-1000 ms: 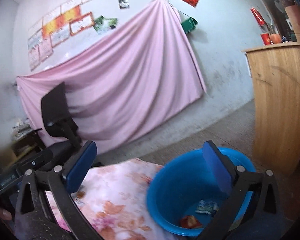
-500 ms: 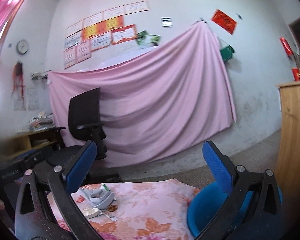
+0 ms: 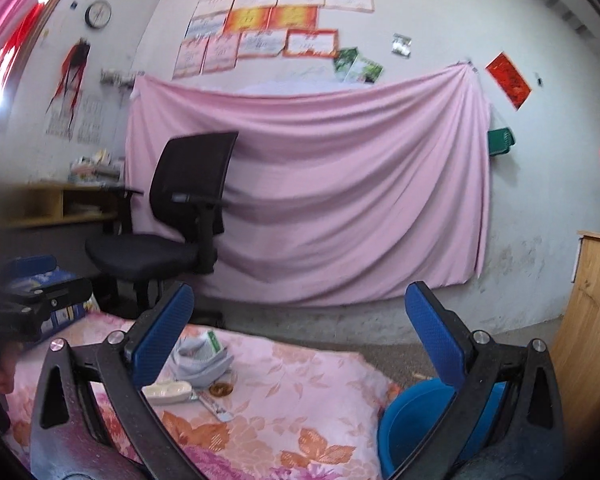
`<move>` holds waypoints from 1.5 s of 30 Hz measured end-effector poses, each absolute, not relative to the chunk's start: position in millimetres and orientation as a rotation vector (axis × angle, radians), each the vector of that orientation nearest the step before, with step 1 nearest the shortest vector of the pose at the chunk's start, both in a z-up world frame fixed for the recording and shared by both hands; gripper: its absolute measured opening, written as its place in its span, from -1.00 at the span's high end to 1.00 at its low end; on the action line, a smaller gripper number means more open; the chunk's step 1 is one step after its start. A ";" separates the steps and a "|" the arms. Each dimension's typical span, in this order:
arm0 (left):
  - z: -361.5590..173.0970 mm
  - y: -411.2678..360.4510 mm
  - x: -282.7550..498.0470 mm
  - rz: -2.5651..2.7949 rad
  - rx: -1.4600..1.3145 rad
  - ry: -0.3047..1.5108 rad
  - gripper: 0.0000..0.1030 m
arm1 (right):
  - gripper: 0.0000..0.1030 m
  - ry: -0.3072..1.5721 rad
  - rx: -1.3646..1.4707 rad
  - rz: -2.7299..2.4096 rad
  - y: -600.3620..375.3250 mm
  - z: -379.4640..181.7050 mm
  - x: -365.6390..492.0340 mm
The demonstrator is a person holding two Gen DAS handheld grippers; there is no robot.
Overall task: Collect trash
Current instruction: 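Move both tools back toward the white plastic case on the bed, then grasp the white plastic case with the left gripper while the right gripper grasps the white tube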
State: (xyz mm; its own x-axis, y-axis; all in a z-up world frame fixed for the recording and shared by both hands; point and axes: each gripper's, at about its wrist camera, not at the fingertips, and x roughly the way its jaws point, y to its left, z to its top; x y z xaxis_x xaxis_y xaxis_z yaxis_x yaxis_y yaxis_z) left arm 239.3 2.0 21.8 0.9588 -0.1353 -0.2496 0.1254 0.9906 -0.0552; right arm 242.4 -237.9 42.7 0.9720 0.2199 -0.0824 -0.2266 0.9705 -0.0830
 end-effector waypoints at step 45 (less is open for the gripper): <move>-60.9 -36.0 337.2 -0.430 -0.005 0.912 0.50 | -0.14 0.867 -0.134 0.498 -191.7 -48.1 353.2</move>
